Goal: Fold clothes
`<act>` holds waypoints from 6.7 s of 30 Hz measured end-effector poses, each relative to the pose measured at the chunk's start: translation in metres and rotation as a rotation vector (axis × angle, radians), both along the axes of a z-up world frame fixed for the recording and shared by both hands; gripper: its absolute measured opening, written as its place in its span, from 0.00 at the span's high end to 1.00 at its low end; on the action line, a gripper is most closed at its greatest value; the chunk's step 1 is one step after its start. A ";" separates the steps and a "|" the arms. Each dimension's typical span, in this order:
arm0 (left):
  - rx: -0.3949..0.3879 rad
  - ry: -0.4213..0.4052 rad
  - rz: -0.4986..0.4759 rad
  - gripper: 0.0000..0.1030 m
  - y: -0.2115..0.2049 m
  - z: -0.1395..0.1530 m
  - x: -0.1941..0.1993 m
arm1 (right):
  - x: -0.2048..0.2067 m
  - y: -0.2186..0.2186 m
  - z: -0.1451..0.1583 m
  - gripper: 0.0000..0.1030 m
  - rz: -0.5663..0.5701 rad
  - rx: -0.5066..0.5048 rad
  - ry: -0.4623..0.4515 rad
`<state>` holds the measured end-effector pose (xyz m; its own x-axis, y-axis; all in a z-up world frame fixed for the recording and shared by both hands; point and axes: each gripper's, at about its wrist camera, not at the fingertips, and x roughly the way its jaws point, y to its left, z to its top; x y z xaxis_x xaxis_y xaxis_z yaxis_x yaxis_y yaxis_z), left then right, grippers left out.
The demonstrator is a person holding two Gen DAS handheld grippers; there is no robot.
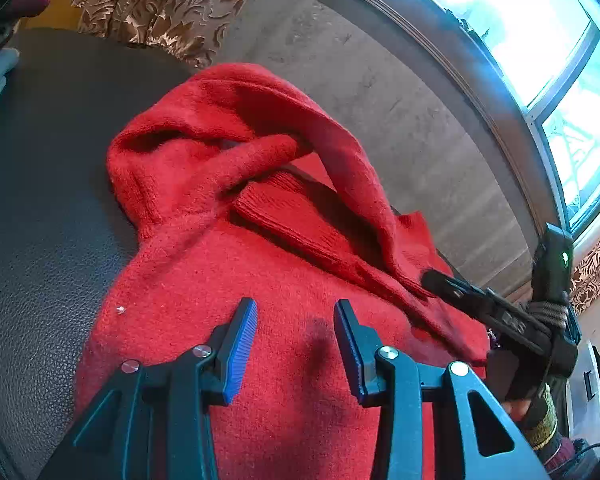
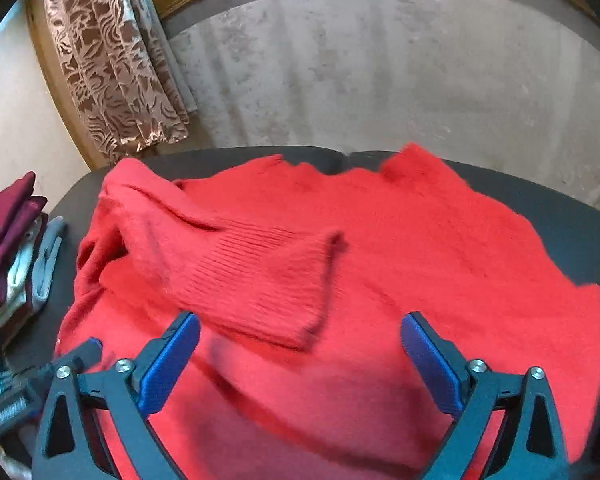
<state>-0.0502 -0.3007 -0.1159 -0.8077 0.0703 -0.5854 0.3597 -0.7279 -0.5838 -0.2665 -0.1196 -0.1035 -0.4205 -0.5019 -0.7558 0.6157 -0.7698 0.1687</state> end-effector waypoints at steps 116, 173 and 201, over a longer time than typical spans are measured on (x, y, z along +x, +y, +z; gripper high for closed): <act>-0.385 -0.147 -0.356 0.76 -0.034 0.076 -0.030 | 0.006 0.209 0.034 0.51 -0.295 -0.301 -0.188; 0.018 -0.551 -0.340 0.57 -0.106 0.061 -0.204 | 0.045 0.079 0.000 0.34 0.014 -0.014 0.214; -0.135 -0.598 -0.275 0.76 -0.124 0.085 -0.186 | 0.034 0.060 -0.025 0.07 0.040 0.065 0.138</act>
